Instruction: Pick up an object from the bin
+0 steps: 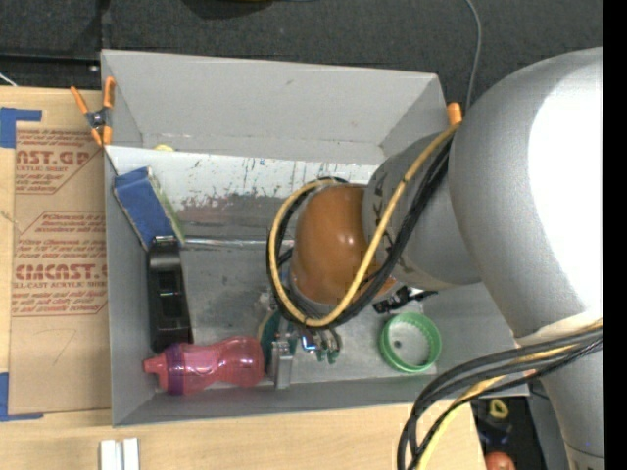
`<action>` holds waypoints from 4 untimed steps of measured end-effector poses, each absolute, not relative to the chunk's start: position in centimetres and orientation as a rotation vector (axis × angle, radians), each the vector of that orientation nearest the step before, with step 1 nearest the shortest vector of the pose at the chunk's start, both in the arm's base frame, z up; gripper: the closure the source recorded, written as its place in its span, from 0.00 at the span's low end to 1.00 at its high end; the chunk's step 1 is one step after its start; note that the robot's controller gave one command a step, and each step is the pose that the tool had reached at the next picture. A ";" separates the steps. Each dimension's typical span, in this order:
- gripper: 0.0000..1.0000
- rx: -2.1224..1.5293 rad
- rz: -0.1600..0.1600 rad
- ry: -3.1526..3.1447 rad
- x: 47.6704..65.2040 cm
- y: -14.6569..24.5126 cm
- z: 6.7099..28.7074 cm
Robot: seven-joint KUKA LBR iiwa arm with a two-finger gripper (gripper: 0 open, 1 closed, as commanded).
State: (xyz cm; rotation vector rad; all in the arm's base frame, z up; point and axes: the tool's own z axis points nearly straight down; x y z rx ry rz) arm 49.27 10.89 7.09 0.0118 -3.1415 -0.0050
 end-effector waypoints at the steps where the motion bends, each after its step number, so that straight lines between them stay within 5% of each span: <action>1: 1.00 0.013 0.003 -3.146 48.1 13.4 8.2; 2: 1.00 0.013 0.003 -3.145 48.1 13.4 8.2; 4: 1.00 0.044 0.005 -3.142 50.4 14.6 22.8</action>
Offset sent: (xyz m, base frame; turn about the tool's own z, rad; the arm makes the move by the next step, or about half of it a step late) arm 0.0000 0.0000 0.0000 0.0000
